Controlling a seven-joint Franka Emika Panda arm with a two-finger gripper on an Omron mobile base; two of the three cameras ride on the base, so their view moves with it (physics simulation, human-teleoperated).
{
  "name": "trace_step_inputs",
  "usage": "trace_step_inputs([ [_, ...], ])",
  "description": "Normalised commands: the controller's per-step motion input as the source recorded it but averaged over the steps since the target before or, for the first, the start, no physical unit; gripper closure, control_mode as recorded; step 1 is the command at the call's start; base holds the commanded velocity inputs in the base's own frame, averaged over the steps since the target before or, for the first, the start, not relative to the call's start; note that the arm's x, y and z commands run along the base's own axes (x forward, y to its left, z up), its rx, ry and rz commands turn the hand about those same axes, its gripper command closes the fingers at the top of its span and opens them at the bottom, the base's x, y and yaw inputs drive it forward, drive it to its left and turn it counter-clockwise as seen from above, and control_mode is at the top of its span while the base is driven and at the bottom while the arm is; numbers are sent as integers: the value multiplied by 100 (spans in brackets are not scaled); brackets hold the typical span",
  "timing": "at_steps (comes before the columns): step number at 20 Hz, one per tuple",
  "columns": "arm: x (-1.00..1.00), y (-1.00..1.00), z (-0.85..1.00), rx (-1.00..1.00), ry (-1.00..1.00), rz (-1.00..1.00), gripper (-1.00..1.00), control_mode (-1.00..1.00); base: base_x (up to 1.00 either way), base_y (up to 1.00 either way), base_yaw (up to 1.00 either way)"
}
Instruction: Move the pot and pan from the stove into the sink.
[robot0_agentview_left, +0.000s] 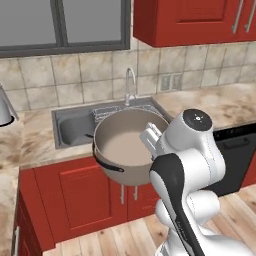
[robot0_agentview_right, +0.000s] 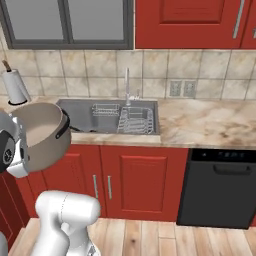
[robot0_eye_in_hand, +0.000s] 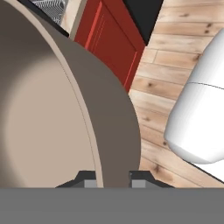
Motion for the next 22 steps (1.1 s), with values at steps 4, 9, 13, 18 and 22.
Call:
trace_step_inputs([
  [4,0,0,0,0,0,0,100,100,62,7,10],
  [9,0,0,0,0,0,0,100,100,65,7,9],
  [13,0,0,0,0,0,0,100,100,58,6,8],
  [18,0,0,0,0,0,0,100,100,32,-3,4],
  [22,0,0,0,0,0,0,100,100,32,-30,3],
])
